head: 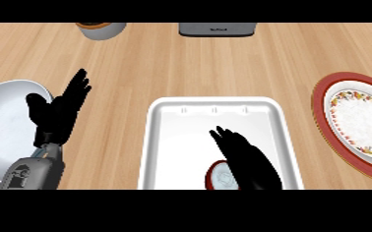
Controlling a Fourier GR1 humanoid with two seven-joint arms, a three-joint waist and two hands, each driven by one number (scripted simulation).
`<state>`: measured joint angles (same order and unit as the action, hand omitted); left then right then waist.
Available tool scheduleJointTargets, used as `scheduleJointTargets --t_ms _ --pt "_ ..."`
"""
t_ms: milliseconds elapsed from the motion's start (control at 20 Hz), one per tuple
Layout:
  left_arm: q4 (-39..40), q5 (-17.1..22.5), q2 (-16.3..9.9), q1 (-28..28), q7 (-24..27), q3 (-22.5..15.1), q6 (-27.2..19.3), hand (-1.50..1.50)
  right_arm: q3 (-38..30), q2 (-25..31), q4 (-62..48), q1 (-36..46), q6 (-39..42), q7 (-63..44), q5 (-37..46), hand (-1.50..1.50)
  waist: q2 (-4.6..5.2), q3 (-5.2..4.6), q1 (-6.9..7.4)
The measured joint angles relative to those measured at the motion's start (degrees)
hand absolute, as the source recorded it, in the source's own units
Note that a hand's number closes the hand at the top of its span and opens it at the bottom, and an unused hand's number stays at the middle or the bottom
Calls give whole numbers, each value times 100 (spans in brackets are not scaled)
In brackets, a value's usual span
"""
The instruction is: Pick the can from the tray and place it in the plate
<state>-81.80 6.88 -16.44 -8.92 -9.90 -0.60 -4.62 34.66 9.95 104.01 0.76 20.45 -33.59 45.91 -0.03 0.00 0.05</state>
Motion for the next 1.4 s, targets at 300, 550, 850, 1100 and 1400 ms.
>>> scheduleJointTargets --t_ms 300,550,850,1100,1400 --pt "60 -108 91 -64 0 129 107 0 11 -169 -258 139 327 77 94 150 -14 -9 -6" --pt "235 -200 176 -85 137 210 142 0 139 -164 -429 204 408 526 146 150 -42 -25 -13" --pt "36 -285 225 -102 -107 272 209 0 238 -362 -403 65 251 642 352 150 -33 -19 -13" --pt "56 -339 273 10 39 334 239 0 153 402 42 -430 20 1670 222 150 -29 -5 -42" --pt "67 -327 281 61 14 376 247 0 -133 1983 961 -1502 -867 3424 238 150 -36 5 -137"
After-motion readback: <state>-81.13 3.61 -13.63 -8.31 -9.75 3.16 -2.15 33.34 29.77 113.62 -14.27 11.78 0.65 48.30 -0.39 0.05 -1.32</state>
